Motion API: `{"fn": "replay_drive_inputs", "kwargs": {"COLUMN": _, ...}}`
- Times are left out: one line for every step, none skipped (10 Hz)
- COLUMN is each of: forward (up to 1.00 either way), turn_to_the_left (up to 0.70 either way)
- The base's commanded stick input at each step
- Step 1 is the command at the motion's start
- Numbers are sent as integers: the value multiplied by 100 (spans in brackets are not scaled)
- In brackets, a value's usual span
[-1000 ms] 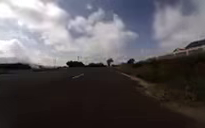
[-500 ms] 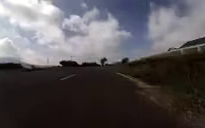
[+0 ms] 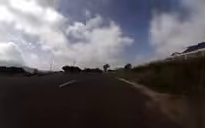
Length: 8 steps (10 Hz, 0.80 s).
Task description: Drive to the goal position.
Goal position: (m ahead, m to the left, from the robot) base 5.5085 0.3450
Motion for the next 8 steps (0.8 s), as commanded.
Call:
{"fn": "replay_drive_inputs", "kwargs": {"forward": 100, "turn_to_the_left": 0}}
{"fn": "replay_drive_inputs", "kwargs": {"forward": 100, "turn_to_the_left": 0}}
{"fn": "replay_drive_inputs", "kwargs": {"forward": 100, "turn_to_the_left": 0}}
{"fn": "replay_drive_inputs", "kwargs": {"forward": 100, "turn_to_the_left": 0}}
{"fn": "replay_drive_inputs", "kwargs": {"forward": 100, "turn_to_the_left": 0}}
{"fn": "replay_drive_inputs", "kwargs": {"forward": 100, "turn_to_the_left": 0}}
{"fn": "replay_drive_inputs", "kwargs": {"forward": 100, "turn_to_the_left": 0}}
{"fn": "replay_drive_inputs", "kwargs": {"forward": 100, "turn_to_the_left": 0}}
